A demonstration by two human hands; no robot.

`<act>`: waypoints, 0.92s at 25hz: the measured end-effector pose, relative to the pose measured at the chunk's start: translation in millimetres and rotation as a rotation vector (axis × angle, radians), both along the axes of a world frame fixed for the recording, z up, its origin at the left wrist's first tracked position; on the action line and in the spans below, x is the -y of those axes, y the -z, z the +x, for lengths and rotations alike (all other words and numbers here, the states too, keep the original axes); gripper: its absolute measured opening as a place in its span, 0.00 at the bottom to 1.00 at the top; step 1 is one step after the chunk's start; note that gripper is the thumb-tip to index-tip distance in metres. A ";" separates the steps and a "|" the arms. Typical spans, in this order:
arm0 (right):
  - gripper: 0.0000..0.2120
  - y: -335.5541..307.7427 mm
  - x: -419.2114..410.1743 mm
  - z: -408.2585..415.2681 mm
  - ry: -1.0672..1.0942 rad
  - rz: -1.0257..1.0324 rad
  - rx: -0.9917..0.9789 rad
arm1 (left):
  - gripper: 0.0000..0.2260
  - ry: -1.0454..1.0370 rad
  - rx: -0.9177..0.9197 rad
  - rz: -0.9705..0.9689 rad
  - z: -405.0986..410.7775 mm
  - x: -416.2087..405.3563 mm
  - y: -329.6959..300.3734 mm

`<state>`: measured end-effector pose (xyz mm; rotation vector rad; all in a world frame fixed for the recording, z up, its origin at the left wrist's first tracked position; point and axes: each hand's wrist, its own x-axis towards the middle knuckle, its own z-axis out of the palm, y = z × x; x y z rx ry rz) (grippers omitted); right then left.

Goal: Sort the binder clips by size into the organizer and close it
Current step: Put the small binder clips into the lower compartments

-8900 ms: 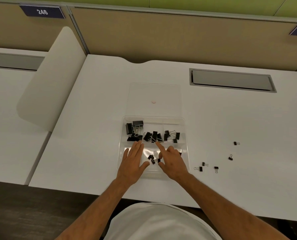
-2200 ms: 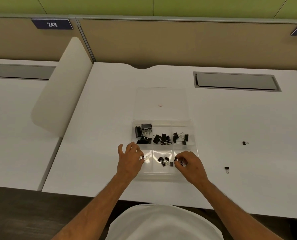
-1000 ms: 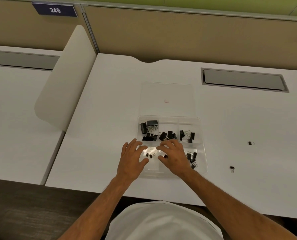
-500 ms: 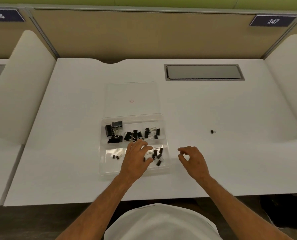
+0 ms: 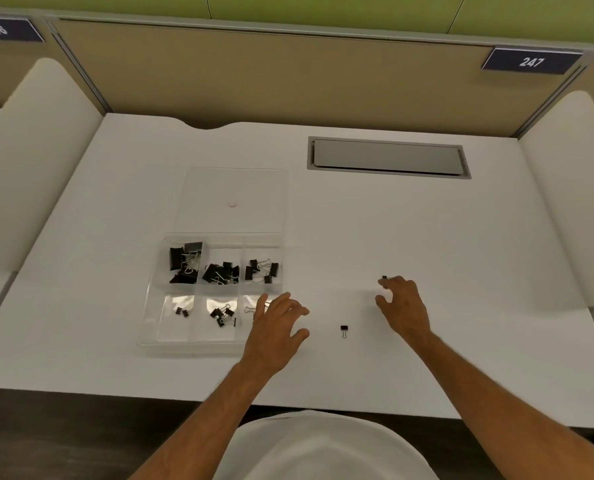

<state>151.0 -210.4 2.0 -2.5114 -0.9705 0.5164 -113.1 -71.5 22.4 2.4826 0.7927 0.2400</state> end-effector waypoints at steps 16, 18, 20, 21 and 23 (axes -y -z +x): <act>0.05 27.3 -16.5 55.7 -0.129 -0.092 0.025 | 0.14 -0.027 -0.098 0.042 27.2 11.7 0.9; 0.04 22.3 -5.9 48.7 -0.108 -0.023 0.003 | 0.14 0.009 -0.115 0.025 38.1 15.6 5.0; 0.04 16.7 5.0 39.8 -0.086 0.023 -0.035 | 0.14 0.058 -0.130 0.018 50.2 19.4 11.9; 0.04 14.3 9.9 36.2 -0.078 0.029 -0.053 | 0.14 0.087 -0.135 0.009 56.7 21.2 15.7; 0.04 12.8 19.9 30.9 -0.068 0.031 -0.065 | 0.15 0.159 -0.156 -0.006 69.6 24.9 24.1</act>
